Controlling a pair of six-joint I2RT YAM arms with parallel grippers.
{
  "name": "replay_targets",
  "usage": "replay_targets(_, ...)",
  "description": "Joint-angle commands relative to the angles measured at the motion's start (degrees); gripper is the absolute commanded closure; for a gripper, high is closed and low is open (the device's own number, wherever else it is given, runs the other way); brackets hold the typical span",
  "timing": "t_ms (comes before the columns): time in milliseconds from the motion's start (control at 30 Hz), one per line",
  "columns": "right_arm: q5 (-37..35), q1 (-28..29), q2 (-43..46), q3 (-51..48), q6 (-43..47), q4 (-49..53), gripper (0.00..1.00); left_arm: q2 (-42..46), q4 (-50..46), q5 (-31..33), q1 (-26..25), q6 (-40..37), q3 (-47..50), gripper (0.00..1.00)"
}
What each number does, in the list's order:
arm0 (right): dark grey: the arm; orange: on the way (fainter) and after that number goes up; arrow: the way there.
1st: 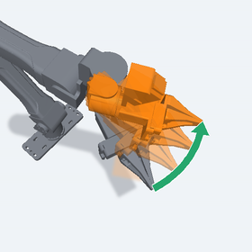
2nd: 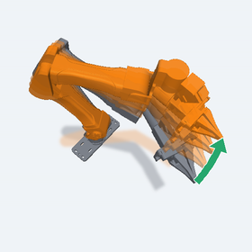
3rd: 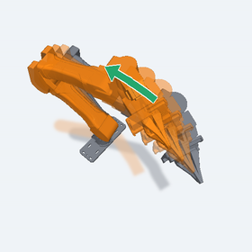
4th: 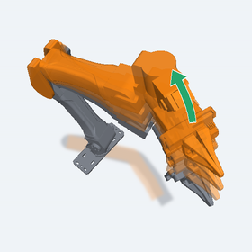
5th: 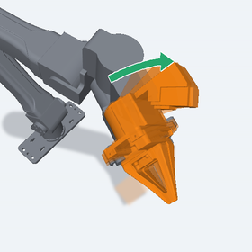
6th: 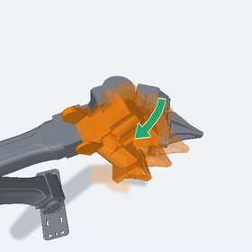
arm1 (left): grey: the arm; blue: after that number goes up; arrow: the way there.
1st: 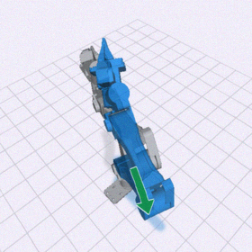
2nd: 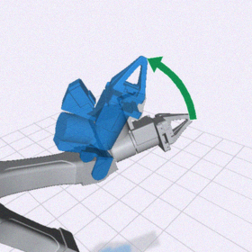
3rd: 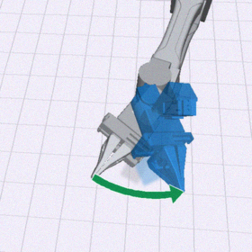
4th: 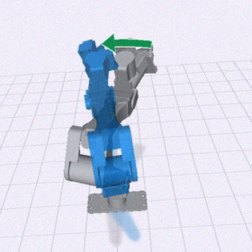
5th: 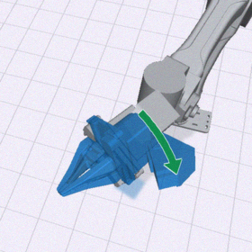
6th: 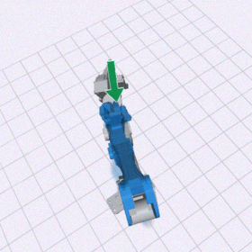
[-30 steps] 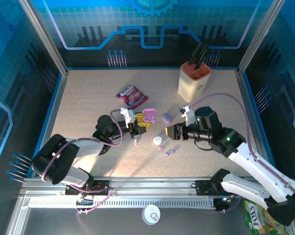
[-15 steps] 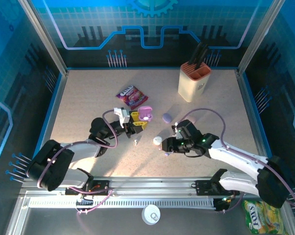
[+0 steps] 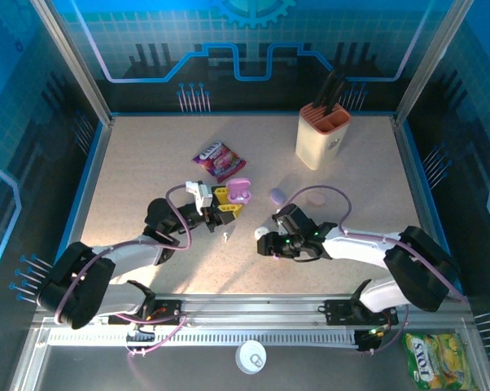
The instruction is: Insert wireless bluetooth earbuds into charging case
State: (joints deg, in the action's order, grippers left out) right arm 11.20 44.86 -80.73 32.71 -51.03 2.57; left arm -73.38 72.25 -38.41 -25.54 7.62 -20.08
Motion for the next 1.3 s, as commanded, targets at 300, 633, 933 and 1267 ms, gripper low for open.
replay_targets(300,-0.1,-2.3,-4.2,2.6,3.2,-0.1,0.46,3.7,-2.0,0.2,0.3,0.2,1.0,0.62)
replay_targets(633,2.9,-4.5,-7.4,6.8,7.8,1.0,0.46,6.4,-3.7,1.3,0.4,-0.8,2.1,0.62)
replay_targets(933,6.9,-4.5,-11.1,10.2,11.3,1.7,0.47,7.7,-4.7,2.6,0.4,-1.9,3.3,0.61)
replay_targets(1267,2.9,-3.8,-15.7,19.3,17.2,9.0,0.46,10.0,-7.5,3.2,0.5,-3.1,3.8,0.61)
